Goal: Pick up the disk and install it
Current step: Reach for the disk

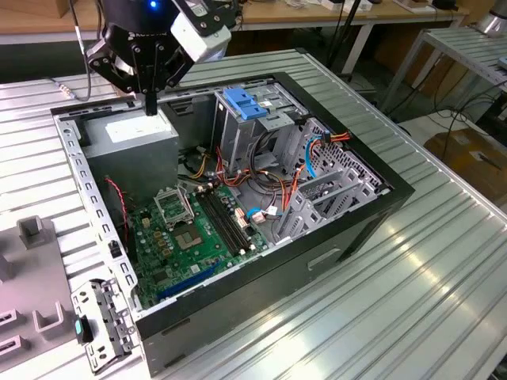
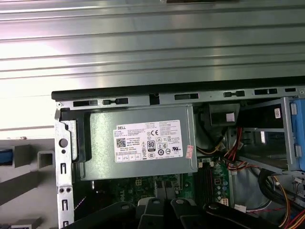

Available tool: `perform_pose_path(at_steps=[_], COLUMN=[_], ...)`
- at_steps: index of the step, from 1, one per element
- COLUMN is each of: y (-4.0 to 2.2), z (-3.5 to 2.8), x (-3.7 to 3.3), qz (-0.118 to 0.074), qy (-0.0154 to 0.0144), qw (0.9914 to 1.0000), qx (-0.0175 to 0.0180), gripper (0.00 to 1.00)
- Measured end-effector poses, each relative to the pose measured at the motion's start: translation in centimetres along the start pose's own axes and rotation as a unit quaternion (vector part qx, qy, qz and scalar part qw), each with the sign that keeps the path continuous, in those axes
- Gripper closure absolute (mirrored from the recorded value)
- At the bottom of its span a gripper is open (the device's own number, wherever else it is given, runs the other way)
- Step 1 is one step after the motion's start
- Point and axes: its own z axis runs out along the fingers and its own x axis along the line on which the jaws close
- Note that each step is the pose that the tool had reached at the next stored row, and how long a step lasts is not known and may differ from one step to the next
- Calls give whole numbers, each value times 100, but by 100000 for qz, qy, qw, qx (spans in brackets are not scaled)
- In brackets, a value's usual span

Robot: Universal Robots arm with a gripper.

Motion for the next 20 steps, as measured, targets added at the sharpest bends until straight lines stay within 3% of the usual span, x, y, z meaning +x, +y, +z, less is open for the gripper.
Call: perform_pose_path(at_steps=[10, 20], y=[-9, -17], z=[1, 6], x=[116, 224], qz=[1, 14], qy=[87, 402], qw=[100000, 99999], qx=[7, 29], gripper=[89, 89])
